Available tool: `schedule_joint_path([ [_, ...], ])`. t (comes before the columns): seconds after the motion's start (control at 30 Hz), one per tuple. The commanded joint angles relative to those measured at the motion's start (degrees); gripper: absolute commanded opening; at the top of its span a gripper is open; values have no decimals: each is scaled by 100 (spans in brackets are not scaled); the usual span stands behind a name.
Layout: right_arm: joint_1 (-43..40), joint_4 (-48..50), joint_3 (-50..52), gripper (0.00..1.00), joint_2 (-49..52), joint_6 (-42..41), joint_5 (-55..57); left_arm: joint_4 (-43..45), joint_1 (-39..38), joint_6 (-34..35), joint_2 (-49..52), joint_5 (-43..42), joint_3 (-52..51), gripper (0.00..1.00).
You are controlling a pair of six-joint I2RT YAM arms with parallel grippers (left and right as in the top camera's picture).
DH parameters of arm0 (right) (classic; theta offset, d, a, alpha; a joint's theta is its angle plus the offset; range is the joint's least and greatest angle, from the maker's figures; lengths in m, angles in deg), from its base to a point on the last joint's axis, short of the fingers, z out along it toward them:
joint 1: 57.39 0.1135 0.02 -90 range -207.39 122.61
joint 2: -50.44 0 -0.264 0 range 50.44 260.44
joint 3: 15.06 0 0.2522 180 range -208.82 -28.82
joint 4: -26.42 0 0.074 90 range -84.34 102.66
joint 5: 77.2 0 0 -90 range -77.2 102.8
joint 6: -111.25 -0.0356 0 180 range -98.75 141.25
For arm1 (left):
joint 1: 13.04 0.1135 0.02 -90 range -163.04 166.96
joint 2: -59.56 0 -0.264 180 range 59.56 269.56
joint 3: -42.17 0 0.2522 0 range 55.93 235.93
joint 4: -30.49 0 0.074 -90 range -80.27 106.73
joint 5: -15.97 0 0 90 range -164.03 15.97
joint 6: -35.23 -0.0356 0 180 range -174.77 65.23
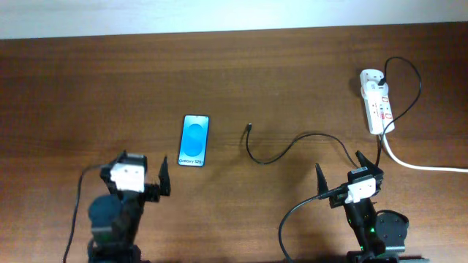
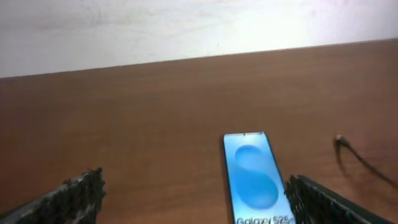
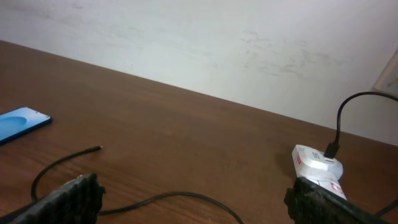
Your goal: Plug charger to phone and switch on socket
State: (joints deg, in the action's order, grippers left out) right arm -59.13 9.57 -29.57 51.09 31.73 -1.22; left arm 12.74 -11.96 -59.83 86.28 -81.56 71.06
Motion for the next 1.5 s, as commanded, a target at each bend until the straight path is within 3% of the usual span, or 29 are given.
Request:
schedule_joint_path([
  [0.0,-22,-9,44,98,-33,-22,-55,20,-20,295,1117,-387,990,99],
  [0.1,-22,-9,44,98,-33,-22,-55,-793,-24,293,2426,-629,2118,99],
  [0.3,-22,-9,44,98,-33,-22,-55,-1847,-28,297,4122,-1294,3700,99],
  [0.4,-22,-9,44,98,-33,-22,-55,-2247,-227,293,4553,-1198,4304,99],
  [0.57,-22,-9,44,99,-33,-22,-55,-3816,-374,291,5604,-1263,5654,99],
  [0.77,-22,-7,44,98,-33,-22,-55,-3816,-925,293,5873,-1377,5869,99],
  [0.8,-22,-9,44,98,-33,-22,-55,-3812,-922,302,5888,-1300,5869,99],
  [0.87,-22,-9,44,98,-33,-22,-55,-4019,-920,1742,6011,-136,5869,99],
  [0.97,-22,-9,44,98,-33,-22,-55,-4153,-957,2221,6704,138,5971,99],
  [1.17,-22,-9,44,98,-33,-22,-55,-5602,-1384,2199,8107,835,7652,99],
  [1.47,-22,-9,44,98,-33,-22,-55,-5215,-1832,2000,9285,1156,7707,99],
])
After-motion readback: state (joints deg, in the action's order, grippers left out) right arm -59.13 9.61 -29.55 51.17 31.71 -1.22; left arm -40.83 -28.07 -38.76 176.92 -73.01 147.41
